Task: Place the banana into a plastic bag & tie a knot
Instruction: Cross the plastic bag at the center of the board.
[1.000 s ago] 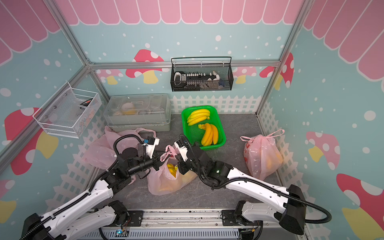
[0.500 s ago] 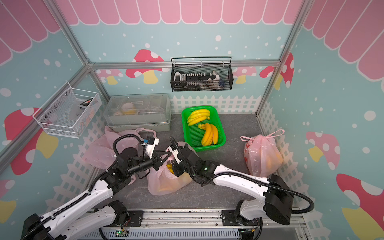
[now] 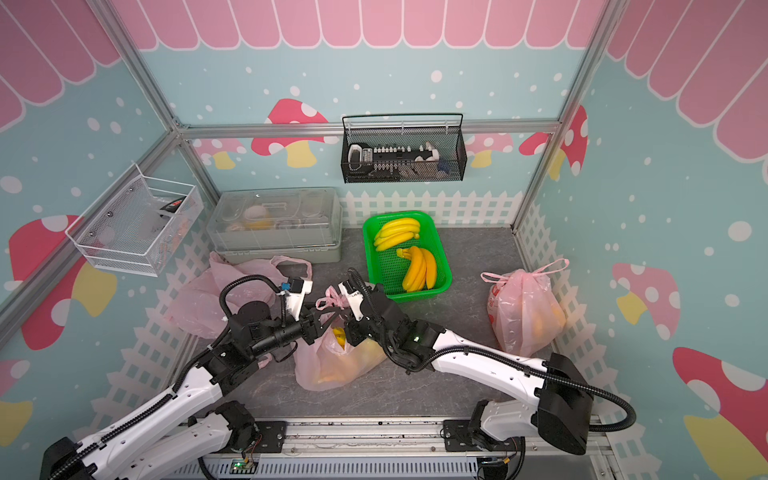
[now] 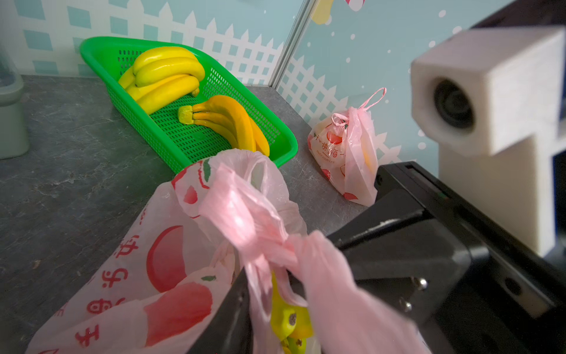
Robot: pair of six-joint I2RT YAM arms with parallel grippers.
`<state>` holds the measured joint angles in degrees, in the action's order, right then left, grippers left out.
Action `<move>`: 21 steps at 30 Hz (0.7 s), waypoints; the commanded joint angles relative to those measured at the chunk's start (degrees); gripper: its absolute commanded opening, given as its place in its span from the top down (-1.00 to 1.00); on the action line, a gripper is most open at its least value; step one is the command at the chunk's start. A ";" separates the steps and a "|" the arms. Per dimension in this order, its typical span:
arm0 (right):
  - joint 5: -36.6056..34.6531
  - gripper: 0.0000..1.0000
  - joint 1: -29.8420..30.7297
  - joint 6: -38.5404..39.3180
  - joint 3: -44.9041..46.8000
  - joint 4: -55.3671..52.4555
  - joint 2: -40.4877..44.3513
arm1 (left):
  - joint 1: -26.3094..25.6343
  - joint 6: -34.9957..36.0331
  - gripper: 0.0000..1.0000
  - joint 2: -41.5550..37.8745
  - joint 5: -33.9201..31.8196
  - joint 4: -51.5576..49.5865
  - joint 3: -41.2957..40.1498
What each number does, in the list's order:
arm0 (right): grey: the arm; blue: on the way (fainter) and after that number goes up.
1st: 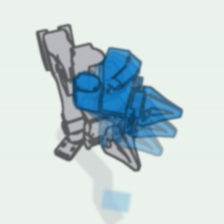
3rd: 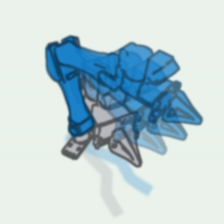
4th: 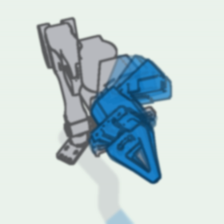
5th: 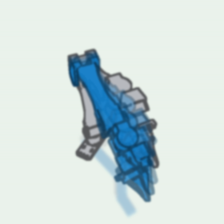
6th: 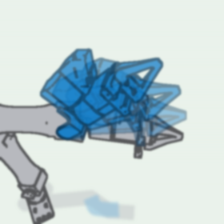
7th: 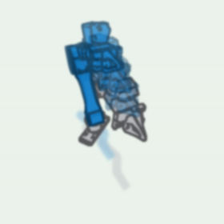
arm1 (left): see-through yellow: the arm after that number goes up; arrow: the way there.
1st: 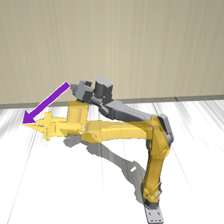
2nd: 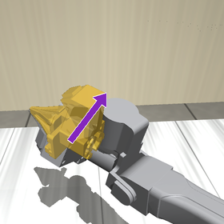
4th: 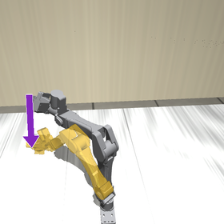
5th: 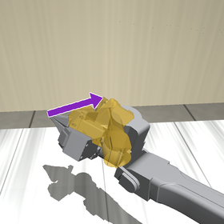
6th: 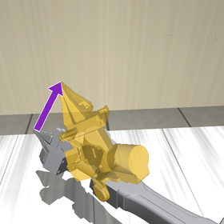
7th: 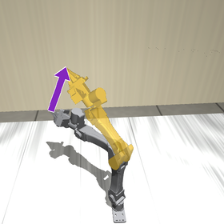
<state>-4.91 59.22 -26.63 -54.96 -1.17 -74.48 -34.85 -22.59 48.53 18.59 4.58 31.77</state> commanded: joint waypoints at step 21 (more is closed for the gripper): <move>-0.53 0.86 0.52 3.63 2.46 1.61 3.20 | -0.11 -1.32 0.81 2.63 2.64 2.39 1.28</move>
<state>-3.53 59.33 -24.99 -52.07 1.06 -74.04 -34.92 -24.25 52.40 21.04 7.57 31.97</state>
